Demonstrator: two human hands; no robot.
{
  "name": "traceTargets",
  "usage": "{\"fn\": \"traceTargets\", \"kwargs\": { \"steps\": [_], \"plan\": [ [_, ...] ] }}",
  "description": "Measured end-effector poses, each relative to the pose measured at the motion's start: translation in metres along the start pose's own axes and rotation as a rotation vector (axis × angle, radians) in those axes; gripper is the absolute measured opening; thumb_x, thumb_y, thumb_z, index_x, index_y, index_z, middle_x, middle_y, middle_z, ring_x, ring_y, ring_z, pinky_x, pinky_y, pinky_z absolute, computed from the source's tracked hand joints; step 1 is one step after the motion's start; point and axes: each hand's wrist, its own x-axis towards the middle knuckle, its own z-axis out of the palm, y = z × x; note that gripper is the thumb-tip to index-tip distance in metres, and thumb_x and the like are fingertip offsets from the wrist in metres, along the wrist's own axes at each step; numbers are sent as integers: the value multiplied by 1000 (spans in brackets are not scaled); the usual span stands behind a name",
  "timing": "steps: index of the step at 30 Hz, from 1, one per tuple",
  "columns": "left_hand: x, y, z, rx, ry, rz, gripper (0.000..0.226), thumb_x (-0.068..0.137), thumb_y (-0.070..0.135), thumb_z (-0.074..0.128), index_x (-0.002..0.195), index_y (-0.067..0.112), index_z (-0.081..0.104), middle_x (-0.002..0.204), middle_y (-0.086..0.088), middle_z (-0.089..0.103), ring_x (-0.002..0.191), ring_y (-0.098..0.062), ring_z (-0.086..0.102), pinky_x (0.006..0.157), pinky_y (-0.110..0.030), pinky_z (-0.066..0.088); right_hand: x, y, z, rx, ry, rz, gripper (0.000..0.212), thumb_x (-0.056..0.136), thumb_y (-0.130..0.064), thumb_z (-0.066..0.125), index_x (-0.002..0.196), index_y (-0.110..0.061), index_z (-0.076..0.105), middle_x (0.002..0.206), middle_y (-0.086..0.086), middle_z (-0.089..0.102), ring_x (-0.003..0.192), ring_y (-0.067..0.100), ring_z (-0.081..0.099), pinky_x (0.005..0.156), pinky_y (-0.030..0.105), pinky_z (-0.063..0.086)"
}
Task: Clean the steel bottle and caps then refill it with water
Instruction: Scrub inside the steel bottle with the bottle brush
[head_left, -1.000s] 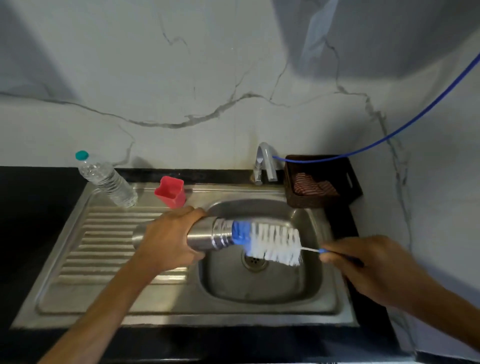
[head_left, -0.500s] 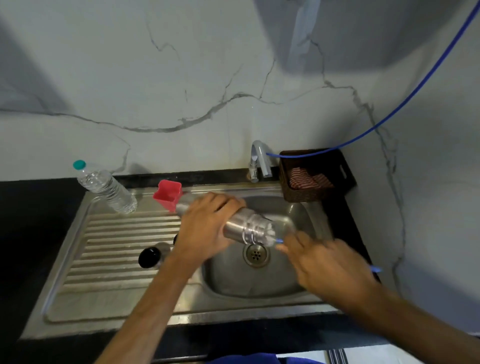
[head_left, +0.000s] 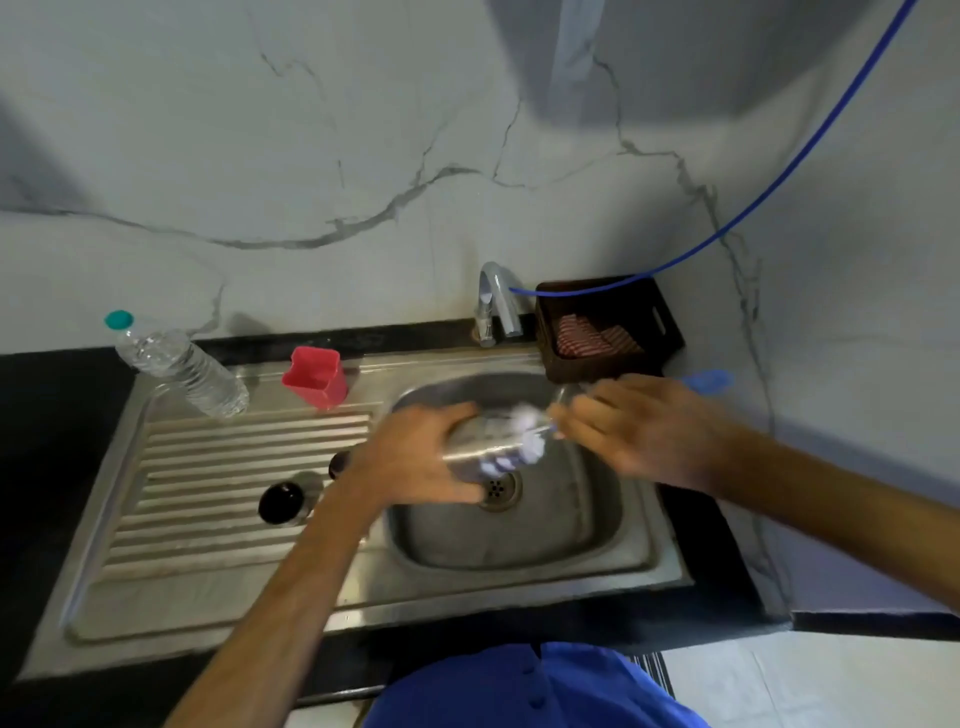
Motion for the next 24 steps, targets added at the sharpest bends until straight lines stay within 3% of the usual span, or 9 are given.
{"fn": "traceTargets", "kwargs": {
  "steps": [3,5,8,10,13,16,20,21,24],
  "plan": [
    [-7,-2,7,-95,-31,-2,77,58,64,84,129,47,59,103,24,71,87,4,66,75,-18,54,-14,9,6,325,-178,76,19,97,-30,55,107,-22,69,82,-5,65,56,15,62,46,23,36],
    [-20,-31,-6,-38,71,-55,82,56,65,84,131,50,58,106,22,73,89,-1,69,77,-26,58,-37,22,-1,551,-204,288,29,105,-41,42,101,-26,67,81,-9,64,61,13,63,51,27,47],
    [-6,-12,7,134,77,-14,83,57,66,80,134,45,58,117,16,72,97,-12,70,80,-30,56,-16,-1,19,628,-240,302,21,101,-31,56,87,-26,70,68,-11,59,58,12,61,52,27,49],
    [1,1,23,112,70,7,86,57,66,77,138,44,56,128,15,68,105,-13,68,86,-33,56,-3,-18,30,963,-315,466,24,99,-28,63,78,-21,72,59,-10,56,51,8,57,53,26,46],
    [-15,-36,3,133,239,-73,85,55,64,79,133,39,59,122,9,70,101,-17,68,83,-34,55,-28,5,19,1610,-483,1008,36,90,-44,70,73,-12,69,53,-2,44,40,10,33,38,20,25],
    [-2,-37,5,248,343,-80,78,55,47,90,126,28,64,117,1,71,101,-27,69,88,-42,55,-20,-6,18,1764,-743,1066,32,94,-42,62,79,-14,58,56,-3,31,44,8,16,40,19,10],
    [22,-16,13,321,400,193,64,65,40,89,123,23,66,120,-2,70,110,-28,65,104,-53,47,30,-43,22,1613,-543,923,36,105,-39,47,79,-17,57,56,-6,34,41,5,24,38,22,18],
    [18,-24,5,280,415,146,66,65,49,88,123,25,65,117,0,72,108,-26,66,101,-49,49,23,-39,21,1539,-442,906,39,105,-42,48,76,-19,59,56,-6,41,43,8,33,42,25,27],
    [1,-51,-9,114,448,-150,73,58,55,90,122,34,62,112,9,72,99,-19,69,83,-38,54,-11,-10,8,726,-183,615,40,104,-47,40,85,-23,66,70,-4,66,58,22,63,57,35,52]
  ]
}}
